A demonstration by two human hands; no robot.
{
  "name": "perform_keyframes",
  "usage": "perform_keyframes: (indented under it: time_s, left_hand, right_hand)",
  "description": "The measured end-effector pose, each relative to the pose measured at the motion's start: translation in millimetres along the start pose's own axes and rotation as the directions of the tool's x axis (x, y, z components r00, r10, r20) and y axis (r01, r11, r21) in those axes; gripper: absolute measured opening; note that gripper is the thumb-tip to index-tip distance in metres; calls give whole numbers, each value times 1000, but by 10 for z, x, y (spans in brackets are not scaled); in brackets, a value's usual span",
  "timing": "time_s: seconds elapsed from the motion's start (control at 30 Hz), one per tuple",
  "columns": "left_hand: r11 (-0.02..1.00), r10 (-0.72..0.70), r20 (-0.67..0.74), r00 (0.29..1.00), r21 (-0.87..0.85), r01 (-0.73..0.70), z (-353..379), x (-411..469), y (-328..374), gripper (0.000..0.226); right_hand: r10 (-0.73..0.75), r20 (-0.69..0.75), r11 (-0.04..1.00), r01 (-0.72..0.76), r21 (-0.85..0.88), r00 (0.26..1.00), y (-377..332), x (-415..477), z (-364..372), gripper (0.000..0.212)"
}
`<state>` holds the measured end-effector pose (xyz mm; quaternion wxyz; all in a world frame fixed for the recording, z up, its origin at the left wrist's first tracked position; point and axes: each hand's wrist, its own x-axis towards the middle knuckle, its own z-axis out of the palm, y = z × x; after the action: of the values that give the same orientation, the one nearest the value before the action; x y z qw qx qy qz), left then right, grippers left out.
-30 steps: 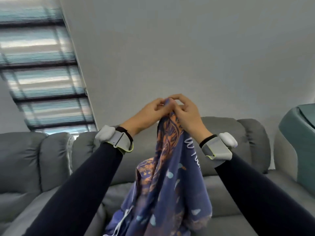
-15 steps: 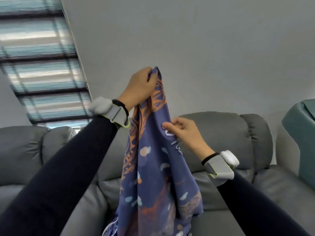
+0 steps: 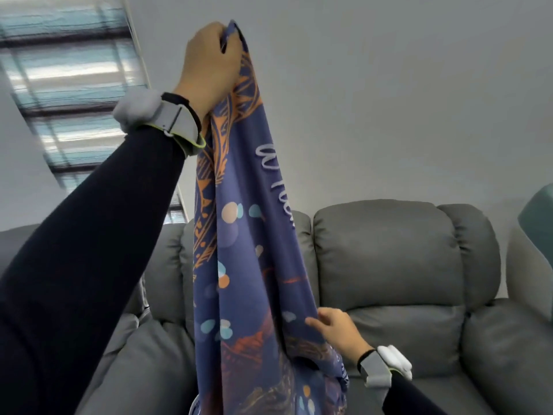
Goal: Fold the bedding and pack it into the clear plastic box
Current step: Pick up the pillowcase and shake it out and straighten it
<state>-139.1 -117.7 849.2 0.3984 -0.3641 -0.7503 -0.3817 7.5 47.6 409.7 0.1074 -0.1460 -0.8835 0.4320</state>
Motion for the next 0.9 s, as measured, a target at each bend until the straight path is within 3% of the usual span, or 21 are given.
perform_keyframes:
  time_s: [0.07,0.1,0.13,0.2,0.27,0.33,0.37,0.4,0.47,0.53,0.67,0.77,0.83,0.9]
  left_hand:
    - [978,-102,131,986,196,75,66,-162,-171,18]
    - [961,-180,211,961,246,126,129,-295,-235,25]
    - [956,-241,302,922,238,172,225,-474,-257,37]
    - [952,-289,500,817,59,301,456,-869,-178,48]
    - [901,-197,717,669,-136,411,646,-1293,-10,49]
    - [933,-17,838,545,-182,309,769,-1588,44,43]
    - [944,25,849,528,-193,266,798,-1635,24,37]
    - [943,43,833,552,-217,253,796,-1620,11,28]
    - [908,36,746,664,-302,290,728,-1456,-39,13]
    - [888,0,657,754,-347,303,637,-1260,-88,20]
    - [956,-3,579,815,-238,172,498,-989,-168,35]
    - [966,-26,492,870,-213,150,410,-867,-187,48]
    - [951,-62,430,901,-249,184,365,-806,-173,53]
    - [938,-98,349,932,-281,204,318,-759,-131,42]
  right_hand:
    - [-8,-151,999,16,51,988,-43,123,-177,21]
    - [-30,-232,996,48,75,972,-213,183,-337,18]
    - [-69,-288,992,97,84,955,-421,255,-513,19]
    - [-210,-333,967,245,67,919,-996,366,-900,18]
    - [-364,-314,924,383,-1,877,-1580,438,-1221,19]
    - [-398,-275,908,419,20,875,-1980,497,-1466,22]
    - [-397,-274,902,427,57,876,-2111,510,-1560,20]
    - [-395,-293,894,438,97,871,-2189,517,-1634,18]
    - [-392,-355,860,475,187,849,-2221,502,-1722,15]
    - [-365,-355,855,461,239,861,-2165,413,-1690,13]
    - [-361,-181,921,380,83,915,-1902,340,-1387,36]
    - [-308,-262,951,305,-55,914,-1707,310,-1160,23]
    - [-234,-357,964,166,-209,905,-1588,205,-967,22]
    - [-160,-380,955,46,-291,911,-1420,139,-735,14]
